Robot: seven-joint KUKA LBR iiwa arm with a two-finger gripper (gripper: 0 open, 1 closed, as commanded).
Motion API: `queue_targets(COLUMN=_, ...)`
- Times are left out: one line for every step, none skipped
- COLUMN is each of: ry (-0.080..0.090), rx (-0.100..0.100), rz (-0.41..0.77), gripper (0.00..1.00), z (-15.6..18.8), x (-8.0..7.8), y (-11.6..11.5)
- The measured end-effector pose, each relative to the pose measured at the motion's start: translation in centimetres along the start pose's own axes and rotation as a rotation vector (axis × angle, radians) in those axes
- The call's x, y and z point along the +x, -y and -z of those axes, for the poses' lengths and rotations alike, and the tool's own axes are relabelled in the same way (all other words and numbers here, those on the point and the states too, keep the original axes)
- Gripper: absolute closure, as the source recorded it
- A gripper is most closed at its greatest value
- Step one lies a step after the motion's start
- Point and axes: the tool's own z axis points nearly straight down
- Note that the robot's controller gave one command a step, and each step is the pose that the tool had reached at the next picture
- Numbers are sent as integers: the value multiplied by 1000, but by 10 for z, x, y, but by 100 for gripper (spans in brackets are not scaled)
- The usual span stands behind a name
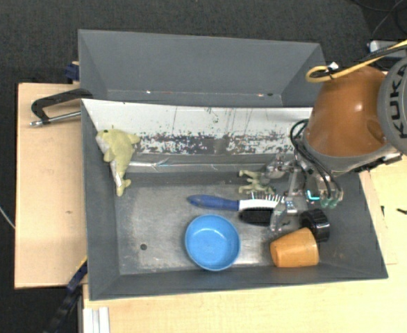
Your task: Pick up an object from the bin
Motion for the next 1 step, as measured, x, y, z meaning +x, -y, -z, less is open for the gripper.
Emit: queue_targets(ry=28, rx=2, rz=-37, gripper=0, z=-50, x=-23, y=-8)
